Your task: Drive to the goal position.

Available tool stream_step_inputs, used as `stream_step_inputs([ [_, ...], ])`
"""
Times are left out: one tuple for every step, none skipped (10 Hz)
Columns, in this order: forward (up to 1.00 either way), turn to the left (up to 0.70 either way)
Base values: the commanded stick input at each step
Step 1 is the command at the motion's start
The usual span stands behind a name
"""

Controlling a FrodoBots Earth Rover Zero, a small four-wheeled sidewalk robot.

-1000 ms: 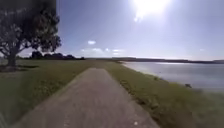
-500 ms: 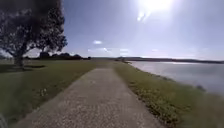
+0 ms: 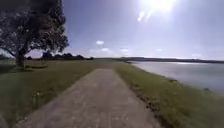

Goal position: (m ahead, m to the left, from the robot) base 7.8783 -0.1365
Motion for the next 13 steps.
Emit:
stream_step_inputs([
  [0.50, 0.00],
  [0.50, 0.00],
  [0.50, 0.00],
  [0.50, 0.00],
  [0.50, -0.09],
  [0.50, 0.00],
  [0.50, 0.00],
  [0.50, 0.00],
  [0.50, 0.00],
  [0.50, 0.00],
  [0.50, 0.00],
  [0.50, 0.00],
  [0.50, 0.00],
])
